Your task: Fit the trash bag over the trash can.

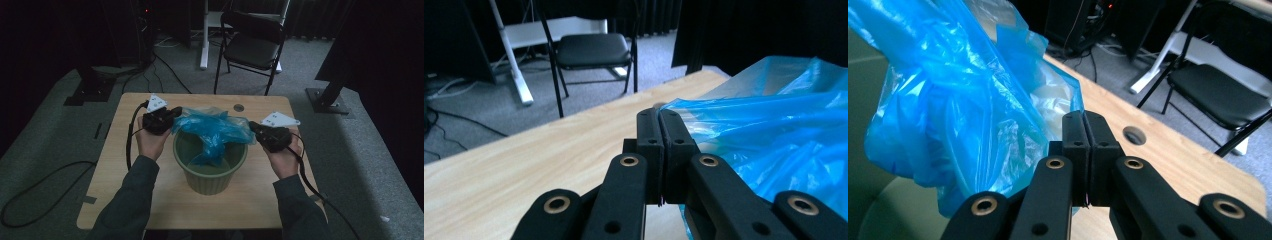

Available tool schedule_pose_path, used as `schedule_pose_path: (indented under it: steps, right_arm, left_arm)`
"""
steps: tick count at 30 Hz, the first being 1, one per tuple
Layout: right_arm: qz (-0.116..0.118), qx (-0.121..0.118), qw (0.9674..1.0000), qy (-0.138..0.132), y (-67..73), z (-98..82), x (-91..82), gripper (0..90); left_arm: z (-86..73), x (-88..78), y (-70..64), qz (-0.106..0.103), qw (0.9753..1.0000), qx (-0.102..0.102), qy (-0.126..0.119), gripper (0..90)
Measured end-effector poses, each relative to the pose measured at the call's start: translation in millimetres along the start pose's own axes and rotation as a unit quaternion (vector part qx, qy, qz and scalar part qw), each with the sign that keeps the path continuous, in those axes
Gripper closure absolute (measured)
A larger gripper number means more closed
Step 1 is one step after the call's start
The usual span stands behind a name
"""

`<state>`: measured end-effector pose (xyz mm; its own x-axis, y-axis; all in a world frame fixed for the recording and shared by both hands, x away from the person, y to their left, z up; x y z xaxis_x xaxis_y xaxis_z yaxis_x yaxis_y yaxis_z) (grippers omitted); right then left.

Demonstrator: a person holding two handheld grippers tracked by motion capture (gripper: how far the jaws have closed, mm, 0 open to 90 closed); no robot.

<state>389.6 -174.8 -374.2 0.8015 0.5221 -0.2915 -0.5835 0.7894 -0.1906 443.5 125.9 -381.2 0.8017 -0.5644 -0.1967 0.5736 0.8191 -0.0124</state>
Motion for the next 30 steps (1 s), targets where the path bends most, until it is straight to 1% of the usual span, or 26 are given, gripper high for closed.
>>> schedule_pose_path:
  steps: [1, 2, 5, 6, 7, 8, 9, 10, 11, 12, 13, 16, 18, 19, 20, 21, 23, 24, 25, 27, 30]
  right_arm:
    - [-0.006, 0.000, 0.9999, -0.009, -1.7, 2.3, -1.8, 89.5]
    - [-0.008, 0.001, 0.9999, -0.012, -2.4, 3.1, -2.6, 89.5]
    - [-0.013, 0.003, 0.9996, -0.023, -3.9, 5.2, -4.9, 89.6]
    - [-0.016, -0.003, 0.9997, -0.017, -4.1, 4.2, -4.0, 89.5]
    - [-0.016, -0.003, 0.9997, -0.017, -4.1, 4.2, -4.0, 89.5]
    - [-0.017, -0.005, 0.9997, -0.013, -4.6, 3.3, -2.6, 89.6]
    - [-0.016, -0.005, 0.9999, 0.000, -5.7, -0.6, 2.7, 89.6]
    - [-0.016, -0.005, 0.9999, 0.000, -5.7, -0.6, 2.7, 89.6]
    - [-0.016, -0.005, 0.9998, 0.008, -6.4, -3.3, 6.2, 89.6]
    - [-0.015, -0.004, 0.9997, 0.019, -7.1, -6.7, 9.9, 89.8]
    - [-0.013, -0.002, 0.9993, 0.034, -8.6, -12.7, 15.5, 89.8]
    - [0.001, 0.007, 0.9987, 0.051, -7.7, -21.6, 20.2, 89.9]
    - [0.004, 0.007, 0.9985, 0.053, -7.1, -23.9, 20.7, 89.9]
    - [0.007, 0.008, 0.9984, 0.055, -6.7, -25.7, 20.9, 89.9]
    - [0.013, 0.013, 0.9982, 0.058, -5.7, -27.6, 20.8, 90.0]
    - [0.016, 0.012, 0.9979, 0.061, -4.9, -28.6, 20.6, 90.0]
    - [0.016, 0.010, 0.9978, 0.063, -4.5, -29.0, 20.7, 89.9]
    - [0.016, 0.010, 0.9978, 0.063, -4.5, -29.0, 20.7, 89.9]
    - [0.017, 0.010, 0.9977, 0.065, -4.1, -29.6, 20.9, 90.0]
    - [0.021, 0.012, 0.9968, 0.076, -2.8, -32.1, 23.1, 90.0]
    - [0.028, 0.015, 0.9956, 0.088, -0.8, -35.6, 26.3, 90.0]
  left_arm:
    - [1.4, -0.1, -0.1, 0.000, 1.0000, 0.001, -0.004, 89.0]
    - [3.2, -0.2, -0.6, 0.001, 0.9999, 0.000, -0.010, 89.1]
    - [6.1, -0.3, -2.2, 0.004, 0.9998, 0.004, -0.021, 89.1]
    - [5.2, 1.6, -2.1, 0.006, 0.9999, 0.006, -0.015, 88.9]
    - [3.9, 3.3, -1.5, 0.008, 0.9999, 0.007, -0.008, 88.9]
    - [1.0, 6.9, 0.5, 0.011, 0.9999, 0.004, 0.003, 88.7]
    - [-1.1, 9.3, 1.8, 0.011, 0.9999, -0.004, 0.009, 88.2]
    - [-3.9, 12.5, 3.7, 0.008, 0.9998, -0.012, 0.017, 88.2]
    - [-6.9, 15.5, 5.5, 0.005, 0.9995, -0.021, 0.024, 88.0]
    - [-12.7, 20.1, 7.9, -0.001, 0.9988, -0.033, 0.035, 87.8]
    - [-15.7, 21.7, 9.0, -0.003, 0.9985, -0.037, 0.040, 87.7]
    - [-23.8, 24.9, 11.6, -0.012, 0.9974, -0.051, 0.050, 87.6]
    - [-26.0, 25.3, 12.2, -0.013, 0.9972, -0.052, 0.051, 87.1]
    - [-29.1, 25.3, 13.0, -0.018, 0.9968, -0.056, 0.055, 87.1]
    - [-30.5, 25.4, 13.1, -0.020, 0.9965, -0.058, 0.056, 86.6]
    - [-32.5, 25.4, 13.3, -0.022, 0.9963, -0.059, 0.057, 86.0]
    - [-36.8, 26.2, 14.2, -0.028, 0.9953, -0.069, 0.063, 85.4]
    - [-36.8, 26.2, 14.2, -0.028, 0.9953, -0.069, 0.063, 85.0]
    - [-39.6, 27.4, 15.5, -0.034, 0.9942, -0.079, 0.065, 85.0]
    - [-42.0, 29.5, 16.5, -0.036, 0.9930, -0.088, 0.070, 84.6]
    - [-43.9, 31.5, 15.7, -0.042, 0.9922, -0.091, 0.075, 84.6]
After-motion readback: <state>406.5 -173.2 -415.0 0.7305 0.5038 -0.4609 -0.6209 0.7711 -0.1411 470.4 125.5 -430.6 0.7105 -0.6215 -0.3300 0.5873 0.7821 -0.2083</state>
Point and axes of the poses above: each handheld gripper's, and its own axes: x roughly forward along the jaws, z roughly out of its top, y roughly to its left, the point moved 5 cm from there along x, roughly forward along the jaws, and after that the axes turned 10 degrees about -y, right-handed, at the moved point
